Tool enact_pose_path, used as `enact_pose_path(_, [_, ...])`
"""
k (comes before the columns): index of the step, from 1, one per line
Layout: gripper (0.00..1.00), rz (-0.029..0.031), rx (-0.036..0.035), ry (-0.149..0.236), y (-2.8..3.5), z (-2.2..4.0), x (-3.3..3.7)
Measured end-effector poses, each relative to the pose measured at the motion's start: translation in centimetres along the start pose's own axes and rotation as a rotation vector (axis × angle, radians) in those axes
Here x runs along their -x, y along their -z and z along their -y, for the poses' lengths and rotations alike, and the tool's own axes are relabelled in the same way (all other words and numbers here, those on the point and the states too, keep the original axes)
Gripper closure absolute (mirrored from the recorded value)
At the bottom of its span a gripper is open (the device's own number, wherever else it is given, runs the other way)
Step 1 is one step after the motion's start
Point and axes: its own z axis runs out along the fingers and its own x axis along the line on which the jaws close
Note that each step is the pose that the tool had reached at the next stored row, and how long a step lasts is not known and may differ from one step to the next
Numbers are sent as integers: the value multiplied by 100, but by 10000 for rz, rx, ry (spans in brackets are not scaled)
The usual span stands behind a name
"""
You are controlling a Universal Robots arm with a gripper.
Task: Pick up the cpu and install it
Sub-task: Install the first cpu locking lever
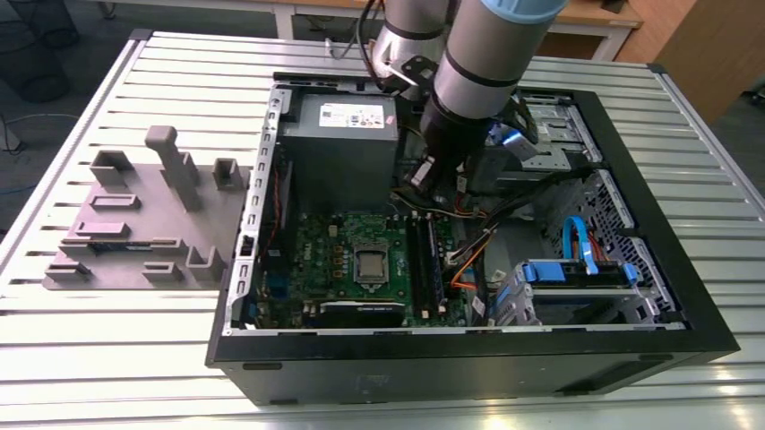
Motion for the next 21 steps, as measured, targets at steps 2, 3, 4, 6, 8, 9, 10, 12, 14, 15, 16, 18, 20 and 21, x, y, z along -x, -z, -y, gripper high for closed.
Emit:
enact_pose_path(2, [90, -3, -1, 0, 7, -1, 0])
enact_pose_path(3, [90, -2, -1, 0, 33, -4, 1])
enact_pose_path(4, [90, 0, 0, 0, 82, -9, 1])
enact_pose_path(6, [90, -1, 0, 0, 180, -20, 2])
enact_pose_path(8, [90, 1, 1, 0, 198, -22, 2])
enact_pose_path(9, [90, 1, 0, 0, 198, -22, 2])
enact_pose_path(10, [90, 1, 1, 0, 198, -22, 2])
enact_pose_path(12, [90, 0, -6, -46, 206, -26, -3])
enact_pose_path(14, [90, 16, -21, -221, 227, -43, -22])
enact_pose_path(15, [90, 25, -35, -355, 245, -56, -36])
enact_pose_path(16, [90, 39, -52, -538, 268, -74, -56])
enact_pose_path(18, [90, 72, -92, -973, 325, -118, -101])
enact_pose_path(20, [90, 115, -144, -1535, 399, -175, -158])
enact_pose_path(21, [90, 141, -173, -1865, 442, -211, -189])
